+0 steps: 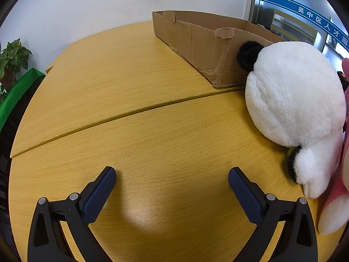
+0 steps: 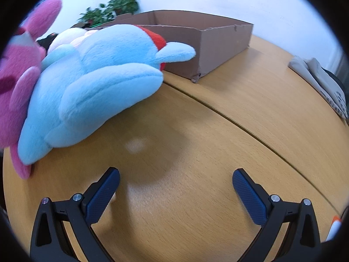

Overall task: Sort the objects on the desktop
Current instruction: 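Swing both tools toward the large pink bear lying on the table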

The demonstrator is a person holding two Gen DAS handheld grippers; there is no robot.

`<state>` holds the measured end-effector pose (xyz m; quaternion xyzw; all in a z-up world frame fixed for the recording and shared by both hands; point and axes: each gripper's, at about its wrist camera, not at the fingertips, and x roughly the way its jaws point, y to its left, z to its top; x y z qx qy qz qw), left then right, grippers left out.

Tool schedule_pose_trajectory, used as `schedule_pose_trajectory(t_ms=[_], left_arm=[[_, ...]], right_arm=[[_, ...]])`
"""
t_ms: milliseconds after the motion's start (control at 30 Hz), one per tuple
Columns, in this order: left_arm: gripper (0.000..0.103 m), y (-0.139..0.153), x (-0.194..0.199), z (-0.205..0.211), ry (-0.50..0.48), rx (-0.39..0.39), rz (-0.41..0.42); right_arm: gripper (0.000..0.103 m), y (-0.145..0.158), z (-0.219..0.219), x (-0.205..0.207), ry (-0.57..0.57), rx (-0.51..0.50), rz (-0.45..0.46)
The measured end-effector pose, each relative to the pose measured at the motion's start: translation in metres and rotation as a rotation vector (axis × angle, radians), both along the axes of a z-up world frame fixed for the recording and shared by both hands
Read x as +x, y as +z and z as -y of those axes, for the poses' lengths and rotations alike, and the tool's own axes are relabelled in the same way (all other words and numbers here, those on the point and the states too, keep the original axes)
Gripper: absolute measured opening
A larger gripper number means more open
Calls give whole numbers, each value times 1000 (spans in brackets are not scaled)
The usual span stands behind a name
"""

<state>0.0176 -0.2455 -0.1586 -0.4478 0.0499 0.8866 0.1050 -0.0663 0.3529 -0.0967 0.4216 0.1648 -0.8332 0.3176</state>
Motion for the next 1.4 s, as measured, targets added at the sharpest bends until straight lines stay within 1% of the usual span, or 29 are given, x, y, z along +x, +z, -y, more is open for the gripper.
schedule_pose_trajectory(t_ms=[167, 300, 367, 400, 467, 567, 667, 733, 833, 933, 1067, 1133, 1233, 1400], left_arm=[[103, 0, 3, 0, 31, -2, -2], [103, 5, 24, 0, 120, -35, -37], [103, 14, 42, -3, 163, -39, -71], [103, 22, 56, -7, 178, -27, -99], [103, 39, 82, -15, 205, -4, -153], [103, 66, 119, -37, 232, 27, -221], [103, 87, 149, -67, 242, 55, -249], [103, 99, 167, -87, 245, 73, -258], [103, 105, 181, -121, 224, 107, -246], [103, 108, 191, -155, 191, 147, -237], [103, 109, 196, -183, 168, 199, -219], [103, 110, 195, -192, 167, 211, -218], [103, 110, 196, -202, 168, 213, -207], [103, 110, 201, -221, 152, 180, -202]], right_arm=[[103, 3, -4, 17, -126, 13, -20], [103, 5, -8, 31, -229, 24, -38], [103, 6, -10, 38, -281, 30, -46], [103, 11, -11, 47, -306, 13, -60], [103, 29, -12, 73, -356, -58, -107], [103, 56, -13, 113, -424, -162, -175], [103, 82, -1, 145, -457, -234, -226], [103, 94, 11, 160, -468, -244, -255], [103, 110, 29, 180, -480, -263, -293], [103, 121, 44, 190, -487, -310, -289], [103, 129, 68, 211, -448, -334, -294], [103, 132, 80, 221, -435, -332, -312], [103, 132, 95, 231, -444, -327, -304], [103, 122, 104, 237, -509, -302, -251]])
